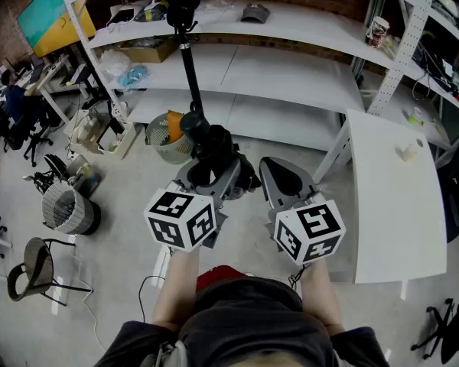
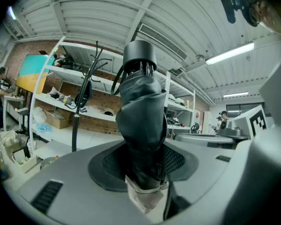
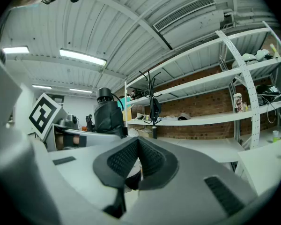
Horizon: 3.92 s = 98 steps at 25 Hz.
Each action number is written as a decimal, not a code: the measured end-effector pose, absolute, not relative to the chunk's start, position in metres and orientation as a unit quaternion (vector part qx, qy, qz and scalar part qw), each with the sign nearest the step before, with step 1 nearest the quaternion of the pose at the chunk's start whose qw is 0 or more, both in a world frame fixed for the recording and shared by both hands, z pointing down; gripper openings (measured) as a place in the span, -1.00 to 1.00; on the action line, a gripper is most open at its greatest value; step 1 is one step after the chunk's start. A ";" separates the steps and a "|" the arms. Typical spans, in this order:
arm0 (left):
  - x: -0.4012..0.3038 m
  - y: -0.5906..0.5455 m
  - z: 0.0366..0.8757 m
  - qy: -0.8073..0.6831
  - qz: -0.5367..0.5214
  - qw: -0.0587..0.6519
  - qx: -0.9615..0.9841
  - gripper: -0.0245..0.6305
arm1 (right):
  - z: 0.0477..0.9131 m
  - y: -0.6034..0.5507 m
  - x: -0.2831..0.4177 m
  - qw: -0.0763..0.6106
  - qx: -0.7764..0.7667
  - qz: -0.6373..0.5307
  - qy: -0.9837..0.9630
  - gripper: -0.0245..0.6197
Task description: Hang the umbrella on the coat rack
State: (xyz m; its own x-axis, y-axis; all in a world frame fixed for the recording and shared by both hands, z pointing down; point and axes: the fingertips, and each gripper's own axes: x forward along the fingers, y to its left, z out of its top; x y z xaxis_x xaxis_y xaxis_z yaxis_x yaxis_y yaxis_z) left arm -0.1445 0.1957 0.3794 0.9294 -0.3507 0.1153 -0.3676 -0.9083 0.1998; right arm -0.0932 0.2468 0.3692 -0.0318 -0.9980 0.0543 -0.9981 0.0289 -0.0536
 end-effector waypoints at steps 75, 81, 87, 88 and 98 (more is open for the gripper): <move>-0.010 -0.171 0.336 -0.143 0.046 0.050 0.987 -0.34 | 0.371 -0.121 0.067 -0.027 0.725 0.077 -0.684 -0.87; 0.008 -0.199 0.316 -0.137 0.034 0.041 0.989 -0.34 | 0.355 -0.151 0.084 -0.026 0.720 0.061 -0.691 -0.87; 0.038 -0.229 0.305 -0.148 0.042 0.016 0.988 -0.34 | 0.346 -0.187 0.108 -0.023 0.706 0.041 -0.706 -0.87; 0.044 -0.235 0.303 -0.149 0.042 0.015 0.988 -0.34 | 0.345 -0.193 0.114 -0.024 0.706 0.040 -0.707 -0.87; 0.105 -0.302 0.271 -0.171 0.028 -0.001 0.985 -0.34 | 0.318 -0.267 0.185 -0.026 0.687 0.017 -0.726 -0.87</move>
